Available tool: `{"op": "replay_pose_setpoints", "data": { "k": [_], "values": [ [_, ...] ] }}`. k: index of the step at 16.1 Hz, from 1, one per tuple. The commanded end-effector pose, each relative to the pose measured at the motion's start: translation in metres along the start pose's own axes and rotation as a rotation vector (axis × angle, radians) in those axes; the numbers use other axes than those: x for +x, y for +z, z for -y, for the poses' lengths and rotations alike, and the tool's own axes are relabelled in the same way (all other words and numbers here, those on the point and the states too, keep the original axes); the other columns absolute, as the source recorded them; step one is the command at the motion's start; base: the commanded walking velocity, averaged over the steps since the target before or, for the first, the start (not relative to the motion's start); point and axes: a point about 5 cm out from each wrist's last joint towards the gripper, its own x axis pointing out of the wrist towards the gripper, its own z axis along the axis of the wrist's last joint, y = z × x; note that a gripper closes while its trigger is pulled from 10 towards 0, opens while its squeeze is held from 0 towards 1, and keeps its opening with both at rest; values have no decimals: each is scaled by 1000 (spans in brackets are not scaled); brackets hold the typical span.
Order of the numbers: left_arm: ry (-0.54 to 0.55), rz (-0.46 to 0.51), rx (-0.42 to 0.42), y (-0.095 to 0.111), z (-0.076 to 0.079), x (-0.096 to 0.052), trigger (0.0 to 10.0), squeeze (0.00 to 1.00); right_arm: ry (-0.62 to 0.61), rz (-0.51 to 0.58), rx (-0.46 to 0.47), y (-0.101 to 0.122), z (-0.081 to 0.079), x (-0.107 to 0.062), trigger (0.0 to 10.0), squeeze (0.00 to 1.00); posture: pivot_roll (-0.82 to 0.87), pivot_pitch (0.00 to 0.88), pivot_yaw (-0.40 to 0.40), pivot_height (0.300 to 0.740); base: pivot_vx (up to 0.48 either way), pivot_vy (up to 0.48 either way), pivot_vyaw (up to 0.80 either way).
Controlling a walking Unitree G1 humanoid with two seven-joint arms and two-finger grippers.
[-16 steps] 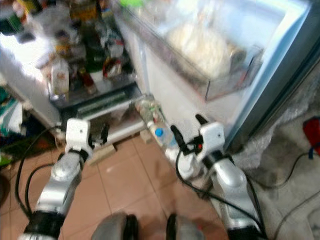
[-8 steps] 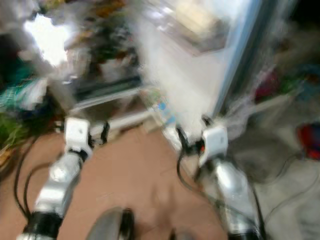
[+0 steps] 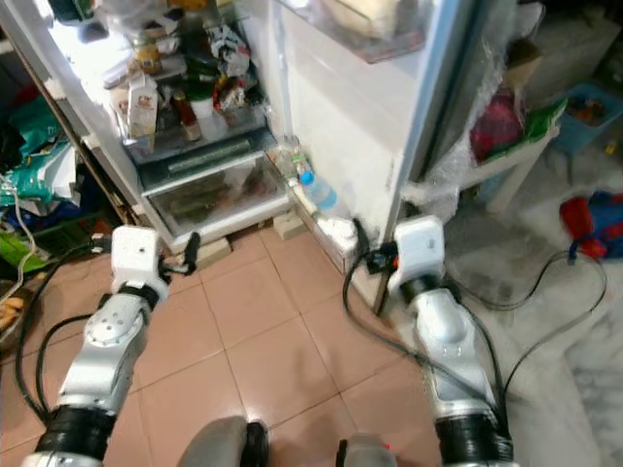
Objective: Restocking fridge
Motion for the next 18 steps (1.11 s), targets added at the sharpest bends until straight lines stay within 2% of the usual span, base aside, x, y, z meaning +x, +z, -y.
{"op": "replay_pose_setpoints", "data": {
  "k": [1, 3, 4, 5, 7, 9, 14, 16, 18],
  "values": [
    [-13, 17, 47, 4, -12, 0, 10000, 0, -104, -19, -23, 1, 10, 7, 10000, 0, 31, 149, 56, 740, 0, 0, 0],
    [30, -17, 34, -1, -25, 1, 10000, 0, -190, -39, -38, 2, 16, 21, 10000, 0, 37, 144, 59, 740, 0, 0, 0],
    [36, -27, 24, -2, -26, 1, 10000, 0, -216, -47, -31, 4, 19, 26, 10000, 0, 50, 141, 57, 740, 0, 0, 0],
    [35, -27, -5, -2, -26, -1, 10000, 0, -251, -48, 26, 7, 24, 39, 10000, 0, 55, 138, 55, 740, 0, 0, 0],
    [31, -16, -33, -3, -24, -7, 10000, 0, -253, -27, 32, 13, 25, 48, 10000, 0, 64, 135, 50, 740, 0, 0, 0],
    [25, -20, -44, -8, -20, -12, 10000, 0, -240, 0, 16, 17, 25, 50, 10000, 0, 64, 129, 48, 740, 133, 0, 0],
    [-4, -29, -61, -11, -8, -14, 10000, 0, -249, 26, 9, 15, 23, 43, 10000, 0, 52, 107, 54, 740, 309, 0, 728],
    [-11, -28, -60, -11, -5, -14, 10000, 0, -258, 48, -24, 18, 26, 43, 10000, 0, 49, 104, 53, 740, 322, 0, 666],
    [2, -32, -72, -12, -4, -15, 10000, 0, -260, 54, -32, 16, 27, 37, 10000, 0, 50, 101, 44, 740, 156, 0, 278]
  ]
}}
